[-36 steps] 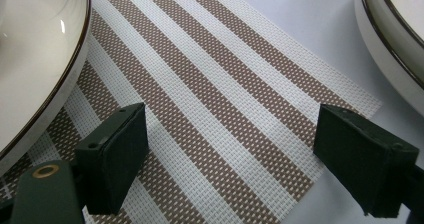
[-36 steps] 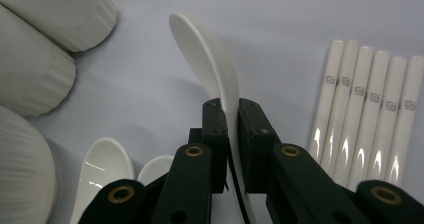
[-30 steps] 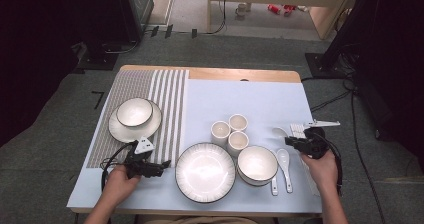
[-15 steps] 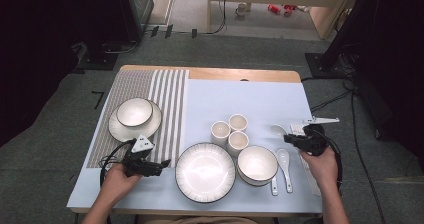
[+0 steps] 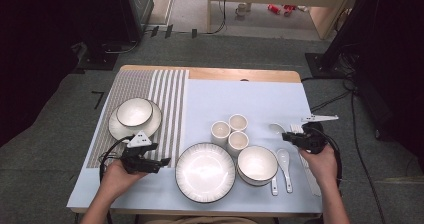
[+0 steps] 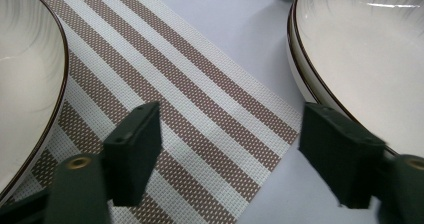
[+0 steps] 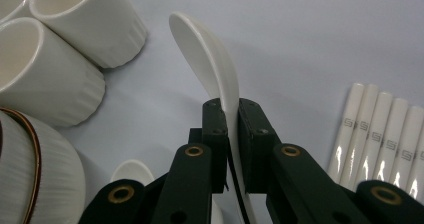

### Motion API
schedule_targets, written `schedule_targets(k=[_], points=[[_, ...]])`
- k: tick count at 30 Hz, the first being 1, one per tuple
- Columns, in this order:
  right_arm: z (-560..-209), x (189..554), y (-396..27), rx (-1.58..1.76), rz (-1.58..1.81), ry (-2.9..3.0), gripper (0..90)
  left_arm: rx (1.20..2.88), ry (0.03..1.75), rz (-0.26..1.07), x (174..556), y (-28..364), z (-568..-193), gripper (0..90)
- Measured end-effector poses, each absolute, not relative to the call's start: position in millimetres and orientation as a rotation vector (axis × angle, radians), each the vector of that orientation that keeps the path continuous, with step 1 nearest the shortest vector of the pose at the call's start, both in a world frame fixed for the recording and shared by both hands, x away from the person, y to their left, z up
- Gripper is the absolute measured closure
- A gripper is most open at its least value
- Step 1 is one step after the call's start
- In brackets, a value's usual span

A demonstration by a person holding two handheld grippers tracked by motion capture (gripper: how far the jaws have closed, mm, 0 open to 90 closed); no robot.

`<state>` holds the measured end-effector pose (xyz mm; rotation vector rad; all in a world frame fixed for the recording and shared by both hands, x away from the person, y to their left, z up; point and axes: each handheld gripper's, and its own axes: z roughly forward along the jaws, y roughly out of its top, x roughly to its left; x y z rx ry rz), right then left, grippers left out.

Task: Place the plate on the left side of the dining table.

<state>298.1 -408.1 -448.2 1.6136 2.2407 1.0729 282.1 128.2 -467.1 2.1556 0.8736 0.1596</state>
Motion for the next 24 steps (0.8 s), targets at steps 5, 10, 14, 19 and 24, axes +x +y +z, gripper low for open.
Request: schedule_targets(k=[5,10,14,19,24], points=[[-445,299,-406,1.569,1.063,2.252,83.5,2.166,0.862,0.159,287,129,-466,27.0],[-443,303,-403,1.552,1.078,2.271,83.5,2.171,0.838,0.181,292,125,-462,27.0],[-440,309,-401,1.537,1.084,2.288,83.5,2.156,0.834,0.168,297,123,-460,27.0],[-438,313,-398,1.521,1.096,2.319,83.5,2.15,0.828,0.153,302,120,-458,27.3],[-435,314,-396,1.508,1.111,2.342,83.5,2.128,0.805,0.12,308,117,-451,29.9]])
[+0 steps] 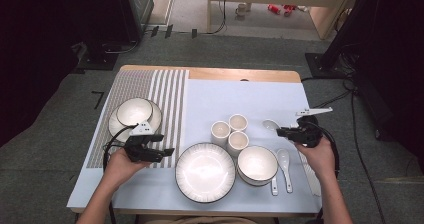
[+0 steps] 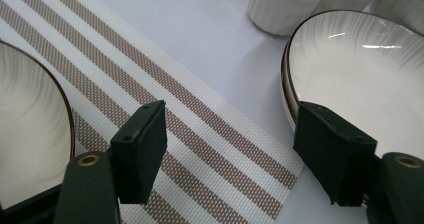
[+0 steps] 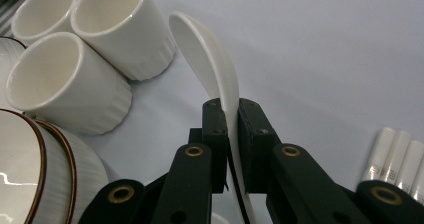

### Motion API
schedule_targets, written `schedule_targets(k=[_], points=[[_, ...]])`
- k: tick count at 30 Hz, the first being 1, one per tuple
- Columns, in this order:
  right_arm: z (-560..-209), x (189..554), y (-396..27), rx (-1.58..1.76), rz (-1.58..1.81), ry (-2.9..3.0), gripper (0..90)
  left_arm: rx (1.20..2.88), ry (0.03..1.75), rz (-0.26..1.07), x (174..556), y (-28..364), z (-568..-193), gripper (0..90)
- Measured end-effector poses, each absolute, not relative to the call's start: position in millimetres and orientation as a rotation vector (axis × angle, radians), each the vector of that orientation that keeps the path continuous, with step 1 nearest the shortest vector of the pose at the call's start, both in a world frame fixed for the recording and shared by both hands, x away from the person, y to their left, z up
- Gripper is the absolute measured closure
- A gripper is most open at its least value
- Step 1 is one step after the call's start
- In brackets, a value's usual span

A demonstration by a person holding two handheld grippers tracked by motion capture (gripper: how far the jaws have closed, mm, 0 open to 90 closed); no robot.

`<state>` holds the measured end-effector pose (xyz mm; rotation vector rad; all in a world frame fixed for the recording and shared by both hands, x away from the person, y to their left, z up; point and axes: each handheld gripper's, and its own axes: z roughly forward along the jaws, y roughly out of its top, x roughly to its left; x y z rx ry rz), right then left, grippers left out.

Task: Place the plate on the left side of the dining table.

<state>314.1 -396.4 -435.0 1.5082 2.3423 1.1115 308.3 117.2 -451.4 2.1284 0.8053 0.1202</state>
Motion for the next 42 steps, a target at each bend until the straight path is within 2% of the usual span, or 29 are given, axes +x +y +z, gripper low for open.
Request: schedule_targets(k=[18,42], points=[[-430,322,-389,1.485,1.13,2.415,83.5,2.156,0.757,0.027,323,103,-437,32.8],[-416,333,-374,1.407,1.157,2.478,83.5,2.139,0.723,-0.019,341,92,-428,35.1]])
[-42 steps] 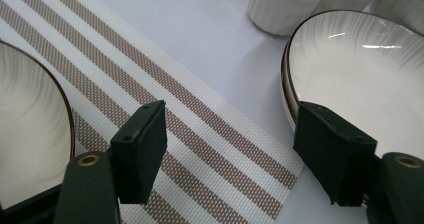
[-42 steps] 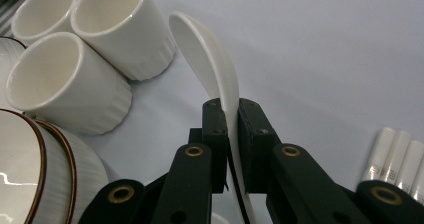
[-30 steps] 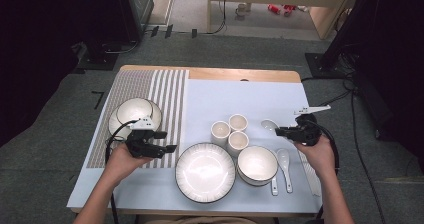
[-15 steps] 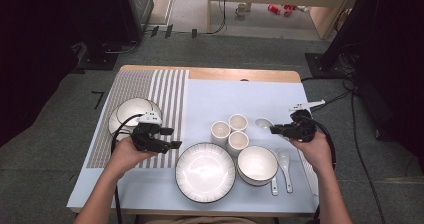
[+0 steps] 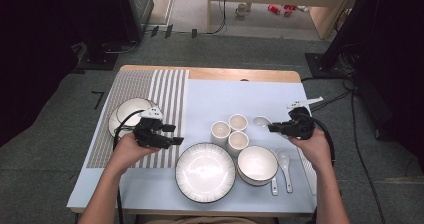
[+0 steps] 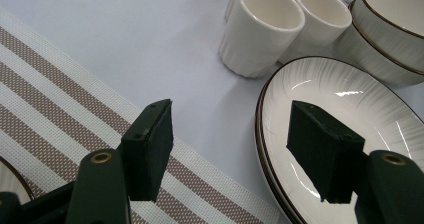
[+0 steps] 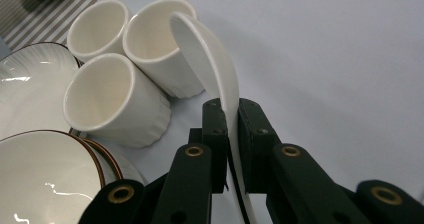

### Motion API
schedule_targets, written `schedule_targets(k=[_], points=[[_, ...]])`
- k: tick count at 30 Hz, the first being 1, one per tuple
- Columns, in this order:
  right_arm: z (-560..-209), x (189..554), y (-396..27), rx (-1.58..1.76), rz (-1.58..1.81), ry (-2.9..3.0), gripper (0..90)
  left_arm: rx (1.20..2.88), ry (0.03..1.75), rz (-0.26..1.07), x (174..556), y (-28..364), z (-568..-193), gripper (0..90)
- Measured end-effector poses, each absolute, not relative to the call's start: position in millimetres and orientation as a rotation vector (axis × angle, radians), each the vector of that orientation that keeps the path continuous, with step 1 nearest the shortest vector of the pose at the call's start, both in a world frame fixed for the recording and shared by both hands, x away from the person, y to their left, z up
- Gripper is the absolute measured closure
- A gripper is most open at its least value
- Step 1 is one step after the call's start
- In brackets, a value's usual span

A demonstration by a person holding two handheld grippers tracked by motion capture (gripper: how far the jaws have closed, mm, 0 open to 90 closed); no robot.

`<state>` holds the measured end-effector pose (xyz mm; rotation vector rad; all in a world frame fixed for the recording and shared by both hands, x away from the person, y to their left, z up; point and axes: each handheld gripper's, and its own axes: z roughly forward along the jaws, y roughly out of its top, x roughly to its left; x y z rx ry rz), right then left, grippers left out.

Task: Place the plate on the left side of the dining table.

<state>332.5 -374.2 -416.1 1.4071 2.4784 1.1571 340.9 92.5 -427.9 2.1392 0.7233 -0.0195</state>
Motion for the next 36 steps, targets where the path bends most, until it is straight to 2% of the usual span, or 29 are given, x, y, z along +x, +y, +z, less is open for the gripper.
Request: schedule_targets(k=[36], points=[[-408,323,-351,1.3,1.176,2.56,83.5,2.095,0.669,-0.037,346,69,-416,35.7]])
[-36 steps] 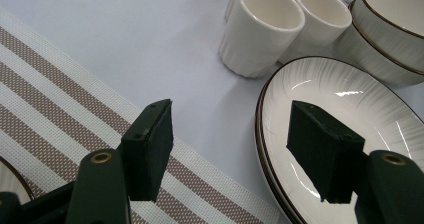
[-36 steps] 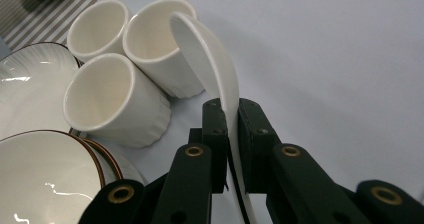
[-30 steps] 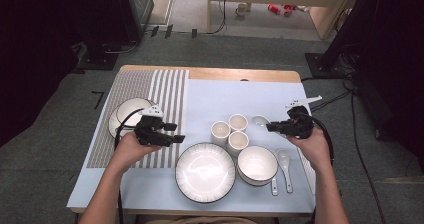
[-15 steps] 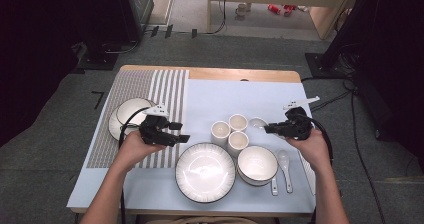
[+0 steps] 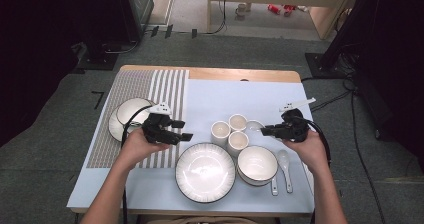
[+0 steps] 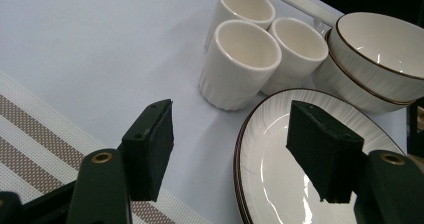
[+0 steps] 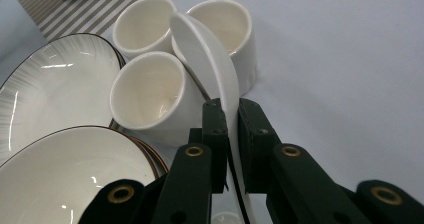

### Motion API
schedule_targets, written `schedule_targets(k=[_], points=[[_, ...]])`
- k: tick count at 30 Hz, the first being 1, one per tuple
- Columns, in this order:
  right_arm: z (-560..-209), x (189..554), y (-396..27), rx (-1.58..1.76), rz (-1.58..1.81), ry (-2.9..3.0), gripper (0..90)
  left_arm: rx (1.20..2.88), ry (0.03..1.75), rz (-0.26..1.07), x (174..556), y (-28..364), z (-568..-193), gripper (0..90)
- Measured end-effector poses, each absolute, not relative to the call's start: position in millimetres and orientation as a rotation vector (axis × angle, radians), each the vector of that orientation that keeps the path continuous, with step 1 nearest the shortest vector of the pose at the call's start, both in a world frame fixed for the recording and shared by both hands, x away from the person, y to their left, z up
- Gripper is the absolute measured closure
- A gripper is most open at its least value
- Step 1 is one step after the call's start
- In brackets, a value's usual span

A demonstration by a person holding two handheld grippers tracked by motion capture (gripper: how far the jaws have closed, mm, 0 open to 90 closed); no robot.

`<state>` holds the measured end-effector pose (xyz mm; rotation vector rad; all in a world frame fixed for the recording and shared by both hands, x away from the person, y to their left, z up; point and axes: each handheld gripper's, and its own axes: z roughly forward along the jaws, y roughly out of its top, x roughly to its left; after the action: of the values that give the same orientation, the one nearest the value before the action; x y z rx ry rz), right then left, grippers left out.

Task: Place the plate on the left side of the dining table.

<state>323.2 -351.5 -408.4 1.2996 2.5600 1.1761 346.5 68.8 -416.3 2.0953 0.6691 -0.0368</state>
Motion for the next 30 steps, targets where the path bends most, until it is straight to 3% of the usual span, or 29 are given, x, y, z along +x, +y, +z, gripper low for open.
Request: schedule_targets(k=[12,30], points=[[-407,319,-345,1.284,1.18,2.582,83.5,2.102,0.636,-0.104,346,59,-413,39.4],[-405,315,-336,1.266,1.197,2.603,83.5,2.108,0.569,-0.094,343,47,-408,39.9]])
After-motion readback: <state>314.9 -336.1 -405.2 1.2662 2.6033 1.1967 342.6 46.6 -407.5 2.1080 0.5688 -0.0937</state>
